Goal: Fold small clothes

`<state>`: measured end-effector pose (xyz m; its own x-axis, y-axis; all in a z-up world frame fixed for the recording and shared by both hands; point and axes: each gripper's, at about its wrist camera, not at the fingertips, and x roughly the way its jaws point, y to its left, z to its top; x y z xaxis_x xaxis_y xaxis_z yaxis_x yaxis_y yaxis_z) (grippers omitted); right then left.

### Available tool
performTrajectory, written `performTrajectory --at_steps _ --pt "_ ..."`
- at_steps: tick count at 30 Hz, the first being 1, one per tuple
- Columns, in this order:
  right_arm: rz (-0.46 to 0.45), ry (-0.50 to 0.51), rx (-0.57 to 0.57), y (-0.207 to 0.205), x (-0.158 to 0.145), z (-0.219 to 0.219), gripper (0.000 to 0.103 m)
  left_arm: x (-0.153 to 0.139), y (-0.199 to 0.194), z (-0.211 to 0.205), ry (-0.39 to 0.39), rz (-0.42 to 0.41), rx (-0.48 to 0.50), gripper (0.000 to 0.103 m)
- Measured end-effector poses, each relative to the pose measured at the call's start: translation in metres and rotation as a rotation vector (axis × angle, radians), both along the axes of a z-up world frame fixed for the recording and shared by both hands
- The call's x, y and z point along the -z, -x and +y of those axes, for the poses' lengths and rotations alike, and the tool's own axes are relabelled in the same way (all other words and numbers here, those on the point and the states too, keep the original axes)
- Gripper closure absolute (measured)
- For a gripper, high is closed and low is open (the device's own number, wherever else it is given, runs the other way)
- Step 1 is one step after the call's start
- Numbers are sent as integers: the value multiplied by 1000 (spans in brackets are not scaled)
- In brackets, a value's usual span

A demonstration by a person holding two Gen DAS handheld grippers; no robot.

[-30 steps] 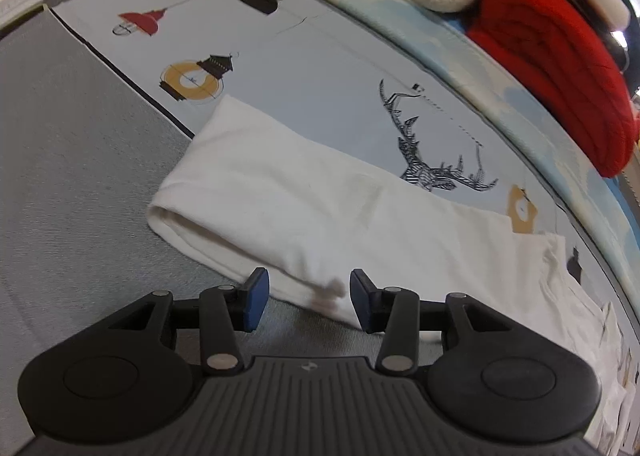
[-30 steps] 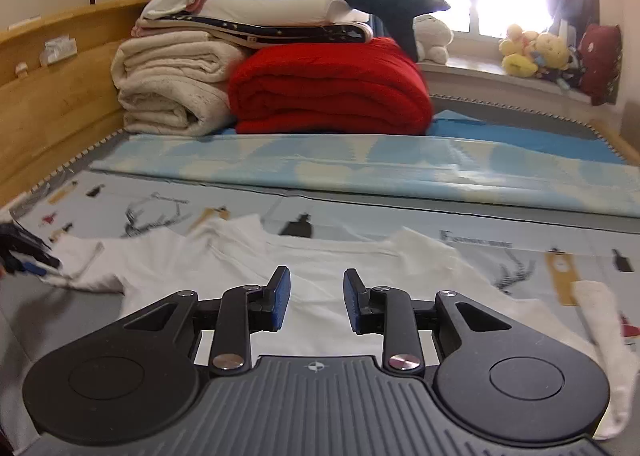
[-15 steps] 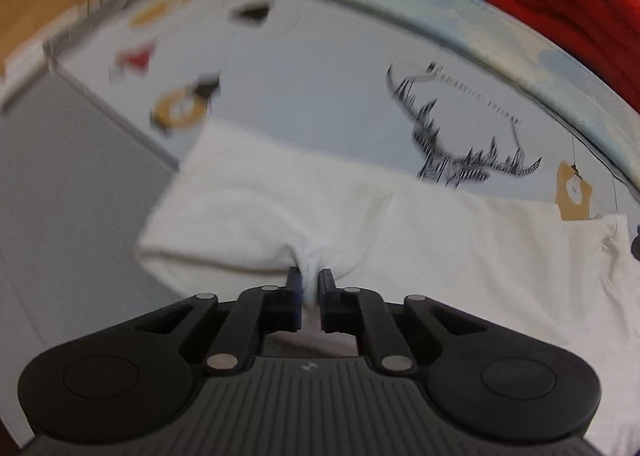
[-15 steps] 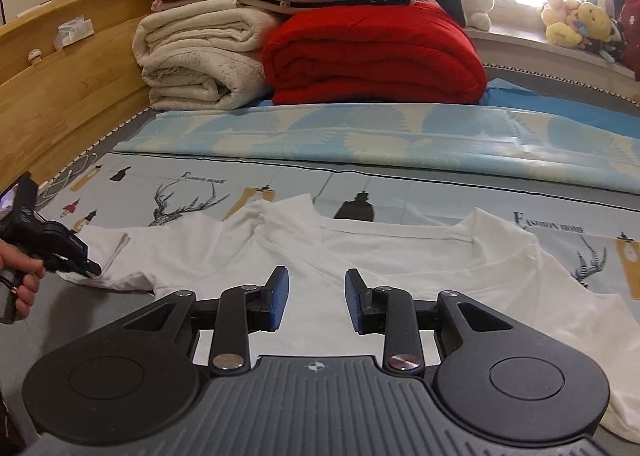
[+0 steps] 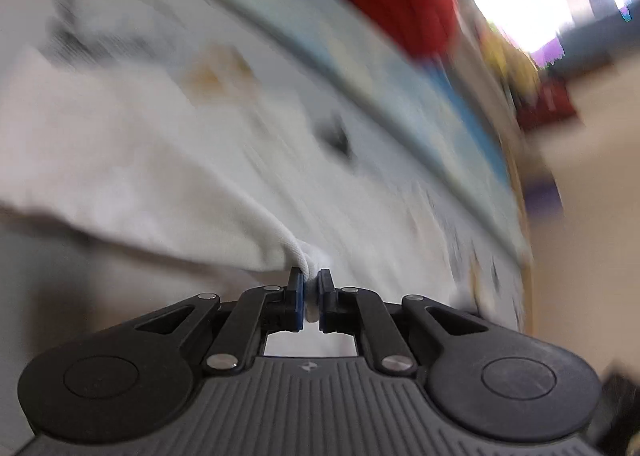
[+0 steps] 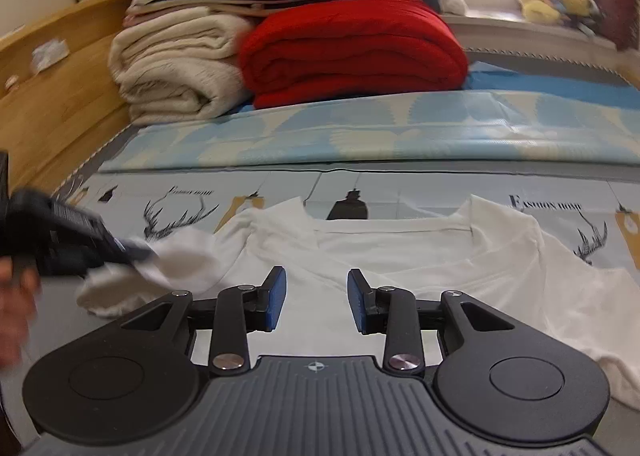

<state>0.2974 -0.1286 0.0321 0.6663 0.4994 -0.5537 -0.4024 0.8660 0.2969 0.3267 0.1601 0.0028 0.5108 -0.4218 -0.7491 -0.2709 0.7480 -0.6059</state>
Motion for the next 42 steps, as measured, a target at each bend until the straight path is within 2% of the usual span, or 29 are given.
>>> performTrajectory --at_steps 1,2,3,4,7,9,14,19,21,23,26,28,30,33,36,38,42 --pt "9 -9 15 -2 1 -2 68 4 -4 -14 -3 14 50 95" --pt "23 -20 30 -4 3 -5 68 5 -7 -24 -17 22 86 89" --pt "43 -32 43 -7 5 -7 68 5 -10 -29 -40 33 105 83" --pt "67 -45 53 -11 8 -9 68 5 -11 -30 -63 41 111 73" --pt "163 -88 76 -20 21 -14 68 -1 -15 -18 -136 50 70 72" --pt "232 -108 63 -24 31 -14 67 -8 -17 -11 -206 35 44 72" --pt "364 -141 28 -28 55 -1 67 -25 -17 17 -312 29 -31 72" --pt "597 -281 -21 -32 85 17 64 -33 -16 33 -339 24 -57 72" --pt "652 -334 -19 -31 91 21 64 -34 -15 36 -345 21 -54 72" --pt "670 -362 -12 -31 92 25 62 -34 -16 39 -344 18 -56 72" --pt "648 -337 -13 -31 90 31 61 -36 -15 45 -347 17 -69 72" --pt "623 -294 -7 -32 88 33 65 -38 -16 48 -356 13 -78 72" --pt "573 -239 7 -32 85 33 85 -41 -17 52 -378 4 -87 72" --pt "511 -212 -5 -32 78 29 99 -50 -19 63 -433 -15 -122 72" --pt "456 -213 -22 -33 70 22 99 -57 -18 80 -451 -20 -188 72" --pt "350 -163 10 -34 51 14 99 -60 -17 91 -455 -16 -241 72" --pt "-27 -72 134 -28 -9 -24 100 -62 -17 97 -465 -17 -266 72"
